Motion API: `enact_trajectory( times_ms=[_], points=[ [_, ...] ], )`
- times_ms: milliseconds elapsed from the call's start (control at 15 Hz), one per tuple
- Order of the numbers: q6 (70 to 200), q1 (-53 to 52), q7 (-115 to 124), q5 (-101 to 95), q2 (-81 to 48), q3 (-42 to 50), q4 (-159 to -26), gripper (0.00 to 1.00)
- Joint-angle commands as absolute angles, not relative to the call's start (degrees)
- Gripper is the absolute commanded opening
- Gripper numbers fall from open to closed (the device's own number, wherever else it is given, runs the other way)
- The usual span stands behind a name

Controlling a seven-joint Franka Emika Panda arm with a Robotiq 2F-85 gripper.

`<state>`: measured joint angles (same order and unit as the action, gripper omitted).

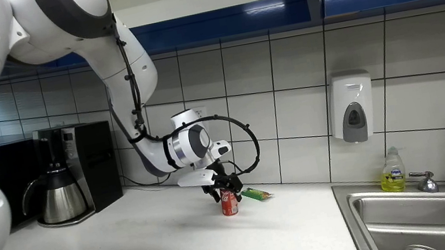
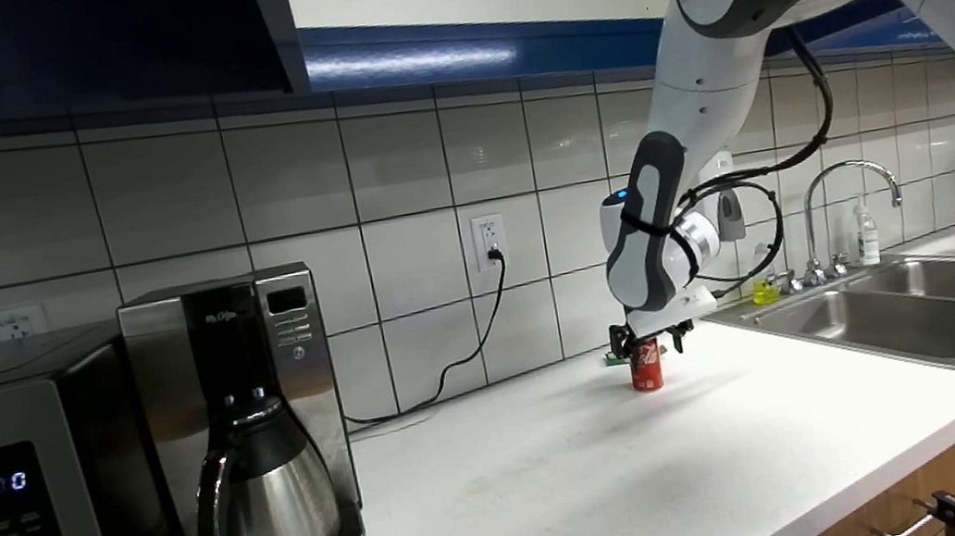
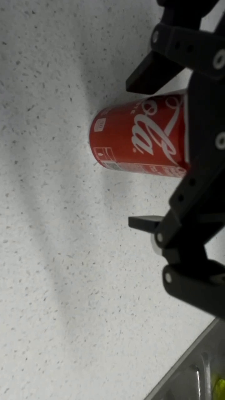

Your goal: Put the red can inside the open cabinet

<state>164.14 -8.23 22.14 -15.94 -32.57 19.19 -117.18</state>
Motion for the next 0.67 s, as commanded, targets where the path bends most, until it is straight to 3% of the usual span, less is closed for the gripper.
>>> enact_trajectory(
  times_ms=[0, 267, 333, 600],
  points=[
    [164.85, -10.45, 23.65, -14.97, -34.8, 21.23, -114.6, 1.0],
    [164.8, -11.41, 23.76, -14.25, -35.99, 21.82, -113.3, 1.0],
    [164.7, -11.68, 23.75, -14.17, -36.34, 22.04, -112.94, 0.77],
    [165.21, -12.35, 23.76, -13.99, -37.58, 22.38, -111.94, 0.49]
  ],
)
